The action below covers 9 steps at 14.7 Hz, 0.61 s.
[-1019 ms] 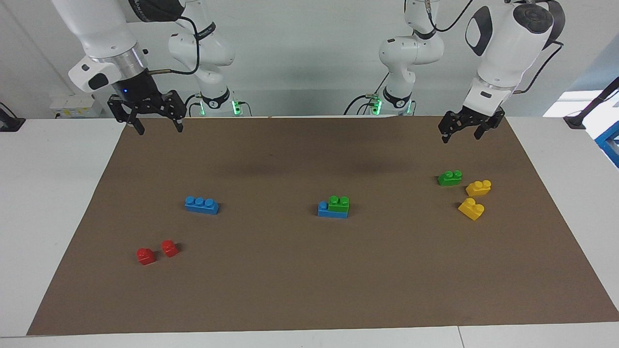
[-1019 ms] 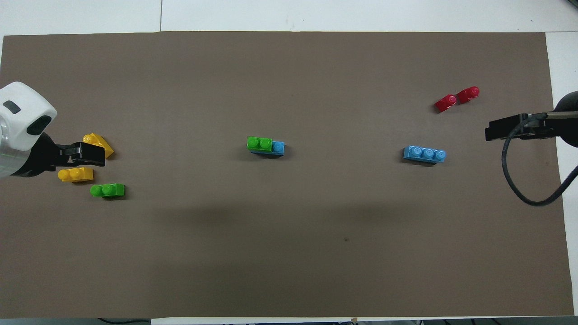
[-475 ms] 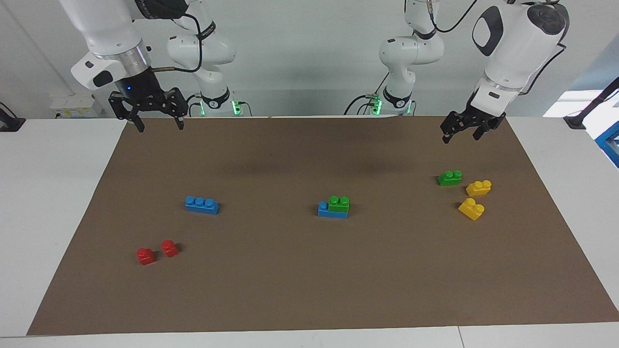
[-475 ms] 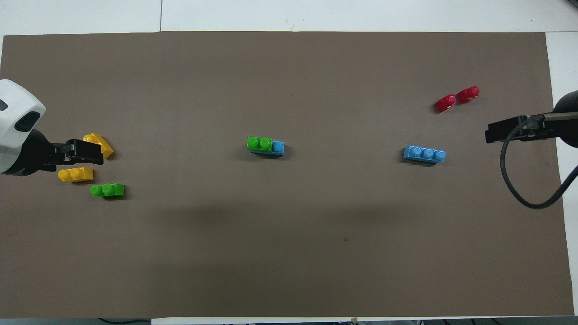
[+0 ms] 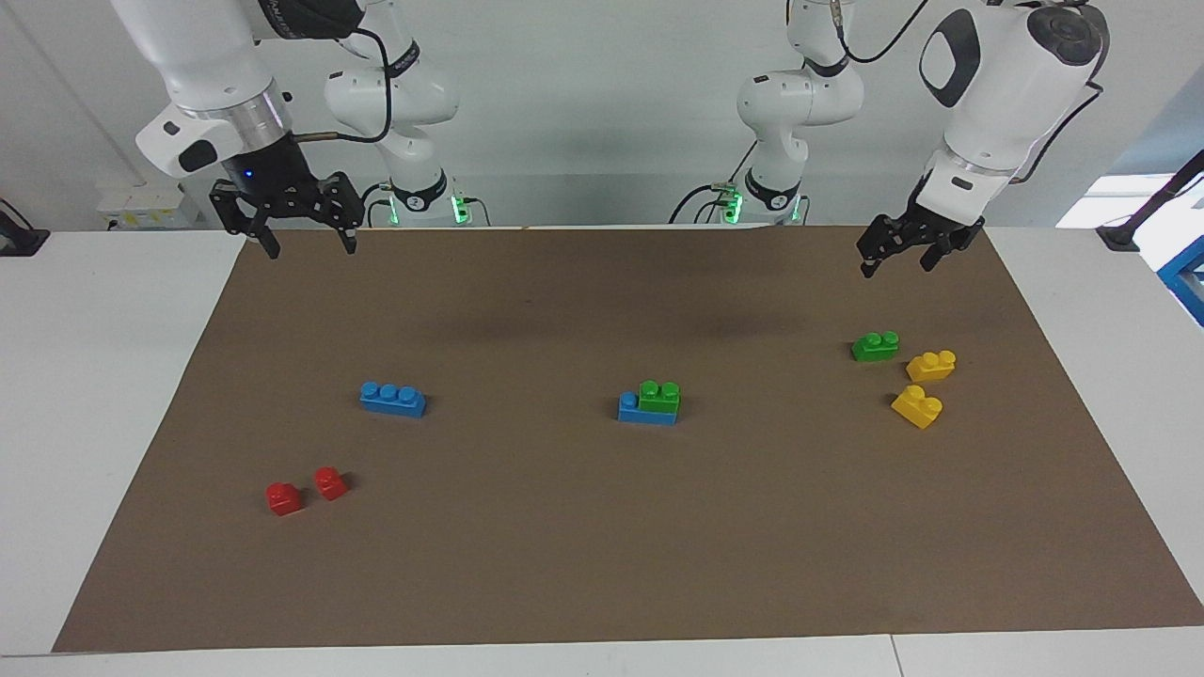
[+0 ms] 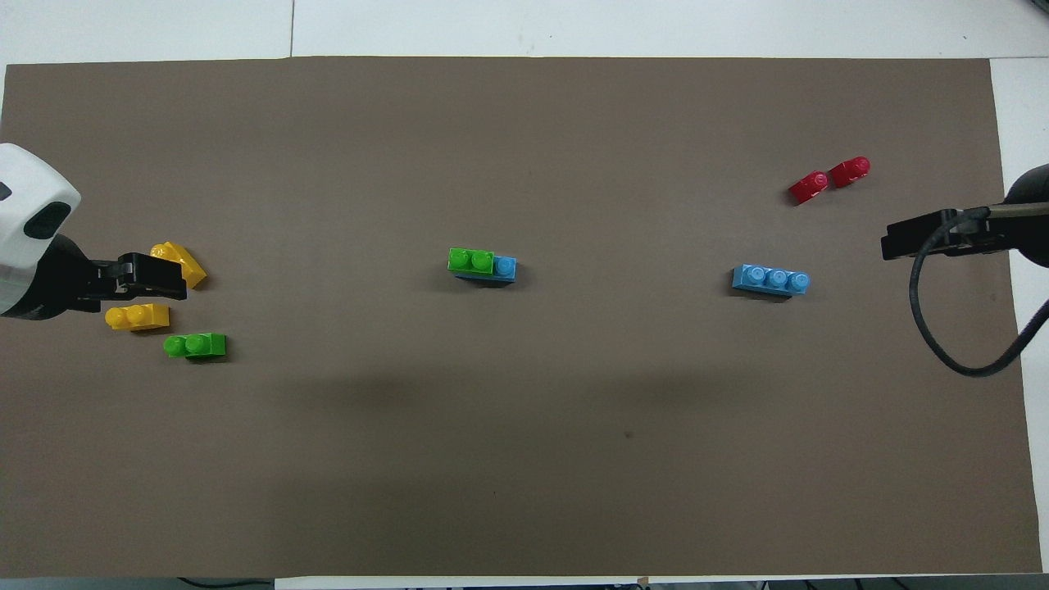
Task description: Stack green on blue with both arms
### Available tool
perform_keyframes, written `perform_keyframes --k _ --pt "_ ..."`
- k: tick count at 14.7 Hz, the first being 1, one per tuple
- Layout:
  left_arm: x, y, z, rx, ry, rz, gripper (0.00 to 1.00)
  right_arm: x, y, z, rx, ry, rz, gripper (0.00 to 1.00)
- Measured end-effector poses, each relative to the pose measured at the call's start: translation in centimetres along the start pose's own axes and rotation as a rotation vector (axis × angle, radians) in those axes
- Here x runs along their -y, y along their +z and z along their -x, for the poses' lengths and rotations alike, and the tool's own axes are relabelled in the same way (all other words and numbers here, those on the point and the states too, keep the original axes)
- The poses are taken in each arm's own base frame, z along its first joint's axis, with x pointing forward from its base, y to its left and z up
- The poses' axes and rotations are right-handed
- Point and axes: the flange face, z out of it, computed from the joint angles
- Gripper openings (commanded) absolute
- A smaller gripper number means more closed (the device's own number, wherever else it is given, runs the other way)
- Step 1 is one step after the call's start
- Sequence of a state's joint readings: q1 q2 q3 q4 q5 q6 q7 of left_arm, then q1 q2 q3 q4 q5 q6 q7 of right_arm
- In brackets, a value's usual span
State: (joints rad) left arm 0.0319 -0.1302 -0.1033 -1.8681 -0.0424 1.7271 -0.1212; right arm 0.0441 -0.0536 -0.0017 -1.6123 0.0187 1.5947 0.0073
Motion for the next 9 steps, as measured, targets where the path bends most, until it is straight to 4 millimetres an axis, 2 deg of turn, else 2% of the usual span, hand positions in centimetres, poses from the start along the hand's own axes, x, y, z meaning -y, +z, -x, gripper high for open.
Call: perform_keyframes --k 9 --pt "0.0 -0.1 0.0 0.000 0.000 0.000 1.00 -1.0 0.0 0.0 0.003 0.012 0.031 1.00"
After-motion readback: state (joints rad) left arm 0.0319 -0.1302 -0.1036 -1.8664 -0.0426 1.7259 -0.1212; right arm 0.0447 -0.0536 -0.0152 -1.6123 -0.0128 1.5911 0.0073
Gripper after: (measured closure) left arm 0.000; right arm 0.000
